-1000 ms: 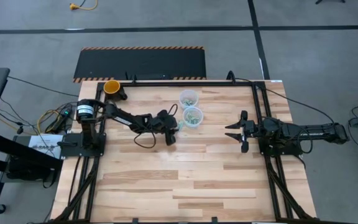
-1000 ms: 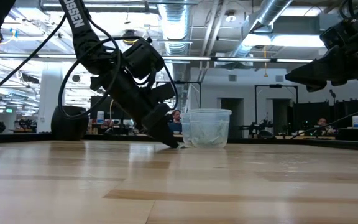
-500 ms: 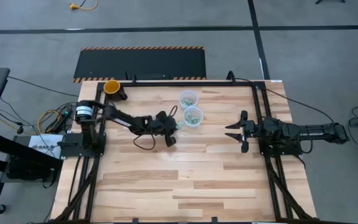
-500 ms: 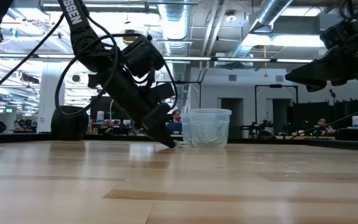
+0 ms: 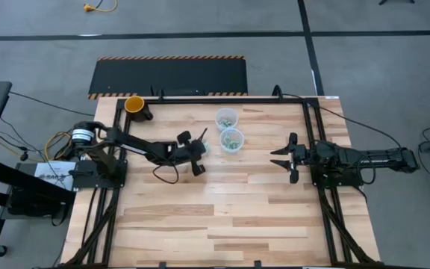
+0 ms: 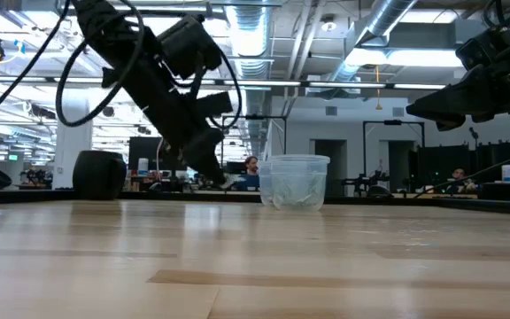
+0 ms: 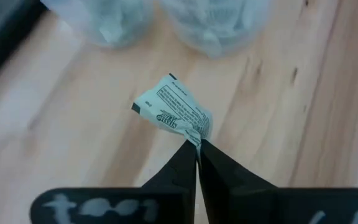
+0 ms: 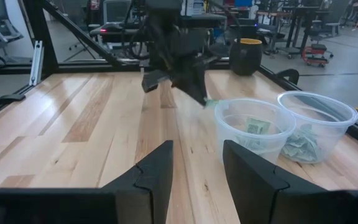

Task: Pick and place items into bin
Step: Put the green stevia packet into the bottom transparent bin

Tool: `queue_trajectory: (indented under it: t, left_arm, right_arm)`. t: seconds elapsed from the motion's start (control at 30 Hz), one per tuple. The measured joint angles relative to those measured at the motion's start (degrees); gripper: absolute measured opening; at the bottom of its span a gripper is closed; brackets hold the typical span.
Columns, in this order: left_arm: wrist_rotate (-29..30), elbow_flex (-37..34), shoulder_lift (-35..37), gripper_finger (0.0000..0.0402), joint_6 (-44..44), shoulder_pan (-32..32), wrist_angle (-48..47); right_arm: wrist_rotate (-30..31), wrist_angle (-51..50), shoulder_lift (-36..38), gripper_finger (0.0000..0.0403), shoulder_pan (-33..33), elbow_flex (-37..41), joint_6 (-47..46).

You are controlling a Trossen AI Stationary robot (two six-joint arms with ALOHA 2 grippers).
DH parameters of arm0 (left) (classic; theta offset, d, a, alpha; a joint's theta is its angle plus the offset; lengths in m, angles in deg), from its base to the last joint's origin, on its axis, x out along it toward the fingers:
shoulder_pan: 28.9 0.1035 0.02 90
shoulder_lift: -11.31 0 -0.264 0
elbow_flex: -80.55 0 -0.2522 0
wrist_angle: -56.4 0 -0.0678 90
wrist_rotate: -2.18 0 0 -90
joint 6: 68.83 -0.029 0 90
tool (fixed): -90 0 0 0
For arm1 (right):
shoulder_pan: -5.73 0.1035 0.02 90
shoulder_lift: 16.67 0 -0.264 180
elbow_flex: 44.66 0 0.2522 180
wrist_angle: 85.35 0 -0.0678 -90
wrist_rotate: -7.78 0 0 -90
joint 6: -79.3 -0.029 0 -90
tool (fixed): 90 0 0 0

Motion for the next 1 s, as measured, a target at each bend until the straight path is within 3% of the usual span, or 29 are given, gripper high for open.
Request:
queue_trajectory:
  t: [0.27, 0.4, 0.5, 0.7, 1.0]
  left_arm:
    - [6.2, 0.1, 5.4, 0.0, -4.2, -1.7, 1.0]
    - [6.9, 0.1, 7.6, 0.0, -9.5, -2.6, 6.6]
    - [3.4, 0.1, 7.6, 0.0, -14.8, -3.0, 14.7]
    - [-10.8, 0.3, 2.9, 0.0, -18.1, -0.5, 32.4]
    - [-15.8, 0.2, -2.7, 0.0, -14.9, 3.7, 36.2]
  right_arm:
    - [0.0, 0.0, 0.0, 0.0133, 0.0, 0.0, 0.0]
    - [0.0, 0.0, 0.0, 0.0134, 0.0, 0.0, 0.0]
    - [0.0, 0.0, 0.0, 0.0134, 0.0, 0.0, 0.0]
    - [0.0, 0.0, 0.0, 0.0133, 0.0, 0.0, 0.0]
    - [0.0, 0.0, 0.0, 0.0133, 0.0, 0.0, 0.0]
